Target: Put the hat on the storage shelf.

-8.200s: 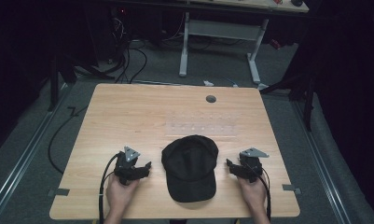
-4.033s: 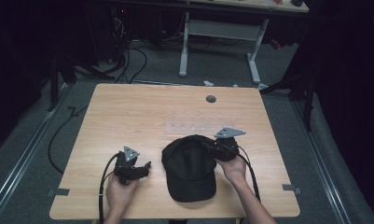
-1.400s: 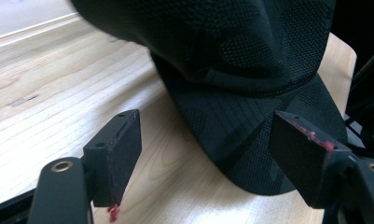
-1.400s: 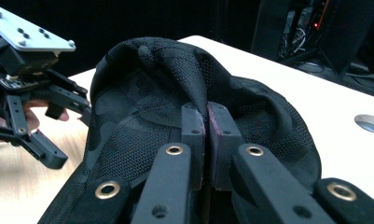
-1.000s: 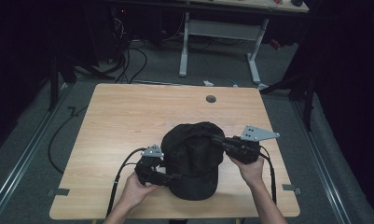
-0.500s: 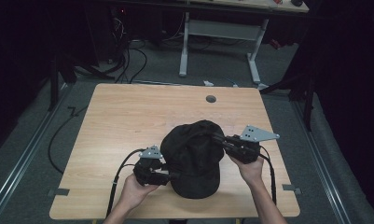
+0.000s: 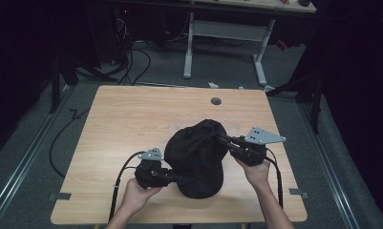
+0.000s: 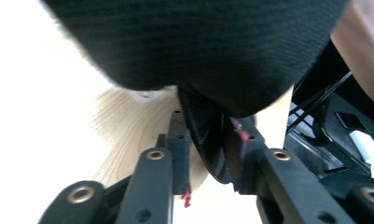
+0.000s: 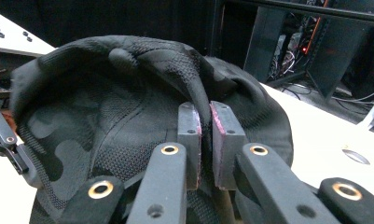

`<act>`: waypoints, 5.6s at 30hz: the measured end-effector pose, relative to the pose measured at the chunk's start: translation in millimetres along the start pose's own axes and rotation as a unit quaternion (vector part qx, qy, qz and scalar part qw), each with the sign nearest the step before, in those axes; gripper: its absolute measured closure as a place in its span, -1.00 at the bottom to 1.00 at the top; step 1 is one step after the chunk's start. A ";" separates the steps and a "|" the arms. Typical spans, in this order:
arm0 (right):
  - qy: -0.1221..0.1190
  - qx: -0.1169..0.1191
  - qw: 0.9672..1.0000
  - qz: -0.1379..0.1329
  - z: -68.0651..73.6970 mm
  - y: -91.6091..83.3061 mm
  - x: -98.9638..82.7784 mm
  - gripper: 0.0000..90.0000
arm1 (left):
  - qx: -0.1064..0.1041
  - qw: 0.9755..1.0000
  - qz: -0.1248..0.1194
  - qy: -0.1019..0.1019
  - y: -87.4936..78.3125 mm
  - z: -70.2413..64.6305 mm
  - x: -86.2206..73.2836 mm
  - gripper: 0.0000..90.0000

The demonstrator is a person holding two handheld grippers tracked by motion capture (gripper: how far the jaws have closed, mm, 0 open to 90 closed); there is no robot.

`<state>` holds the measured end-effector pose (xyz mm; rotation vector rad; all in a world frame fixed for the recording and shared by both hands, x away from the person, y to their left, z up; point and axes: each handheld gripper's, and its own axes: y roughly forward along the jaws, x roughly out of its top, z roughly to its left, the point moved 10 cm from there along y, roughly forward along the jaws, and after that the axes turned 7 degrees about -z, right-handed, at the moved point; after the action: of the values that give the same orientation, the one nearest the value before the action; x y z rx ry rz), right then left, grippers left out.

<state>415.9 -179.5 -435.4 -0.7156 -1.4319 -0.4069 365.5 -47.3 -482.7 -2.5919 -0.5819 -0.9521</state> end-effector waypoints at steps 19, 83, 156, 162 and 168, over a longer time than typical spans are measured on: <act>0.028 -0.015 0.999 0.005 -8.3 -3.1 1.4 0.36 | -0.035 0.999 -0.019 0.006 -14.8 -18.4 9.4 0.92; 0.103 -0.236 0.943 0.213 -69.5 -34.1 -175.8 -0.23 | 0.070 0.978 -0.193 0.047 -25.5 8.5 124.6 0.92; 0.103 -0.234 0.943 0.213 -68.8 -34.0 -175.8 -0.25 | 0.166 0.967 -0.185 0.052 27.0 80.5 131.4 0.47; 0.103 -0.234 0.943 0.213 -68.8 -34.0 -175.8 -0.25 | 0.170 0.966 -0.186 0.053 24.1 79.6 132.1 0.08; 0.103 -0.234 0.943 0.213 -68.8 -34.0 -175.8 -0.25 | 0.168 0.967 -0.186 0.054 19.4 75.7 131.0 -0.05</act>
<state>423.8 -278.1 -599.7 -1.2998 -0.9491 -0.4690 506.6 2.5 -453.0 -2.1559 -1.1200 -0.9948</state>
